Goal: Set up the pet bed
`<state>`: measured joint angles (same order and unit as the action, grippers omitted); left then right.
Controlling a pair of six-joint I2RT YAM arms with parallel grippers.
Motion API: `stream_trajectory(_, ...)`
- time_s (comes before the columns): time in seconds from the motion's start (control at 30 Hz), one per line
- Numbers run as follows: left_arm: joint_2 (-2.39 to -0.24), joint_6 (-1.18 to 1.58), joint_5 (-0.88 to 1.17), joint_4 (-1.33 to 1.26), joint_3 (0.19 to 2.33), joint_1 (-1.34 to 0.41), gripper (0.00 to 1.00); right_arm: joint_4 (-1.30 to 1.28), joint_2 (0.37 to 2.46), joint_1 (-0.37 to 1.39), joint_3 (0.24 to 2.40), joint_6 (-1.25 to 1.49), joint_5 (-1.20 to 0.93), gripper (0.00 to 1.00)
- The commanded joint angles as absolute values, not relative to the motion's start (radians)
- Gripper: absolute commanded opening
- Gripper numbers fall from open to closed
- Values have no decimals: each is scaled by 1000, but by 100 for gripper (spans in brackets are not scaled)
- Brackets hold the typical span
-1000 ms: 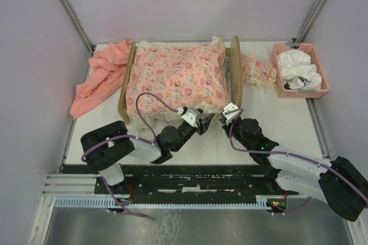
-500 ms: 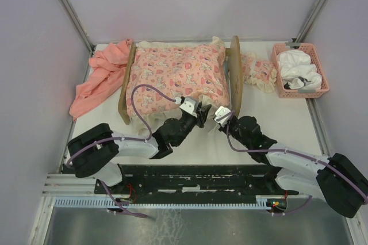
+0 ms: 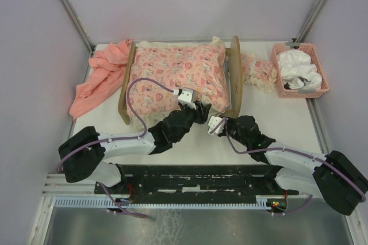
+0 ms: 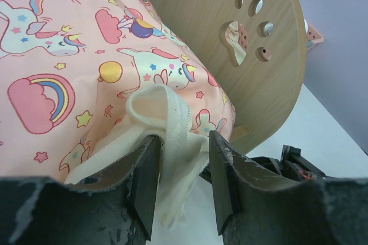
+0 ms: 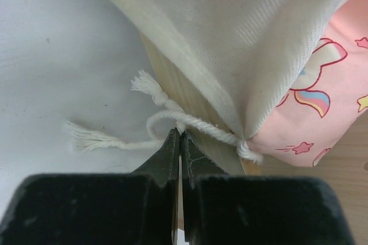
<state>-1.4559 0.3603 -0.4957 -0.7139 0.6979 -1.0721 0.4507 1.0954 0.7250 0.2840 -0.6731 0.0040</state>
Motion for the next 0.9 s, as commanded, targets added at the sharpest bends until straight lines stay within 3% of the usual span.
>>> stream_trajectory(0.0, -1363, 435, -490, -627, 709, -1066, 48, 456, 1078, 712, 298, -751, -29, 2)
stream_trajectory(0.17, -1245, 344, -413, -643, 597, -1066, 54, 428, 1102, 708, 322, -760, -78, 2)
stream_trajectory(0.37, -1177, 76, -262, -844, 364, -1069, 51, 439, 1099, 704, 317, -755, -92, 2)
stream_trajectory(0.5, -1269, -160, -183, -840, 369, -1107, 49, 428, 1088, 696, 320, -751, -120, 2)
stream_trajectory(0.63, -1409, -398, -247, -907, 399, -1166, 50, 416, 1080, 695, 321, -749, -142, 2)
stream_trajectory(0.87, -1623, -619, -320, -1241, 418, -1169, 54, 376, 1072, 692, 339, -745, -175, 2)
